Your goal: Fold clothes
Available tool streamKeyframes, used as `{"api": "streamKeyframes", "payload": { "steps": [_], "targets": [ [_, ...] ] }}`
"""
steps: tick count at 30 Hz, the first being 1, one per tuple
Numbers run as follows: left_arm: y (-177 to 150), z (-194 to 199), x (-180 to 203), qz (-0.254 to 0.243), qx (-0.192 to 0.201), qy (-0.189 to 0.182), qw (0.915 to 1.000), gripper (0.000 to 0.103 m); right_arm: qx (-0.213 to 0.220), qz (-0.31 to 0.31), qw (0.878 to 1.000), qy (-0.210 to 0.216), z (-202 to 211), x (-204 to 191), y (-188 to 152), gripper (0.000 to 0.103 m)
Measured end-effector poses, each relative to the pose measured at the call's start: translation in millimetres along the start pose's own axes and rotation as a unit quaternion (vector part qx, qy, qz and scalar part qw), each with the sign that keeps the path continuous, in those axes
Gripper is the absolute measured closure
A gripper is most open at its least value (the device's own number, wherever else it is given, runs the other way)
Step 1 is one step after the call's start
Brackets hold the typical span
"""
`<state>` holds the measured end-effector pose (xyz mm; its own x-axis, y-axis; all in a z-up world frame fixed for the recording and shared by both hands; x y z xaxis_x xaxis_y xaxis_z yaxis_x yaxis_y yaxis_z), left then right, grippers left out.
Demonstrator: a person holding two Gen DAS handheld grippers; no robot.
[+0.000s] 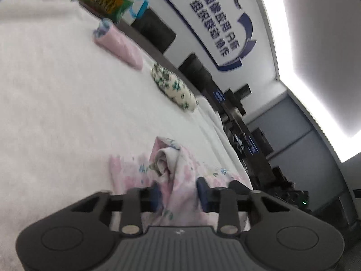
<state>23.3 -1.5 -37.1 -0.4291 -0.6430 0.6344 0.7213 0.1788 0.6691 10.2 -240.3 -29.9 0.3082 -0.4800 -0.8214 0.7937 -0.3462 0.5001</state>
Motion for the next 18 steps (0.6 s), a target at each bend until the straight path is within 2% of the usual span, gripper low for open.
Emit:
{"api": "streamKeyframes", "payload": {
  "steps": [2,4,6,7,9,11,12,13,14,15,16,18],
  "targets": [
    [-2,-7,-4,-0.016,-0.008,0.047,0.9987,0.077,0.017,0.015,1.0,-0.015,-4,-5,5,0.084],
    [-8,-12,-6,-0.041,-0.013,0.083,0.9957,0.075,0.02,0.037,0.997,-0.067,-13,2,2,0.08],
    [-11,-4,-5,-0.06,0.0,0.101,0.9931,0.07,0.023,0.059,0.991,-0.119,-21,9,-1,0.069],
    [-11,1,-2,-0.059,0.01,0.103,0.9929,0.066,0.026,0.07,0.987,-0.143,-23,11,-2,0.06],
    [-5,17,2,-0.065,0.035,0.115,0.9906,0.058,0.055,0.09,0.983,-0.151,-3,2,-1,0.056],
    [3,35,7,-0.081,0.068,0.143,0.984,0.043,0.082,0.1,0.98,-0.154,20,-9,-1,0.052],
    [9,33,7,-0.087,0.073,0.156,0.9812,0.043,0.088,0.098,0.98,-0.152,26,-13,-2,0.051],
    [11,26,7,-0.091,0.063,0.166,0.98,0.046,0.088,0.093,0.981,-0.148,30,-17,-5,0.05],
    [13,19,7,-0.095,0.053,0.175,0.9785,0.063,0.083,0.083,0.982,-0.147,29,-18,-10,0.05],
    [13,11,6,-0.097,0.04,0.186,0.977,0.073,0.076,0.074,0.983,-0.147,26,-18,-15,0.05],
    [7,1,2,-0.095,0.019,0.198,0.9753,0.089,0.065,0.072,0.983,-0.153,18,-16,-22,0.05],
    [-6,-16,-7,-0.1,-0.004,0.217,0.971,0.087,0.055,0.08,0.979,-0.181,2,-4,-30,0.05]
  ]
}}
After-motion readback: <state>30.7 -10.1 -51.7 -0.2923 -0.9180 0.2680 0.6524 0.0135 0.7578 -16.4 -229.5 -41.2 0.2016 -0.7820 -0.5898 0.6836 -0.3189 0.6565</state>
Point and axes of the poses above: each gripper's, at about its wrist camera, not at the fingertips, and z roughly against the way its jaws point, x to its right, y to its top, the point moved 10 cm from there along -z, roughly the way its jaws point, and after that the axes turned 10 degrees about -z, right-handed, at the moved point
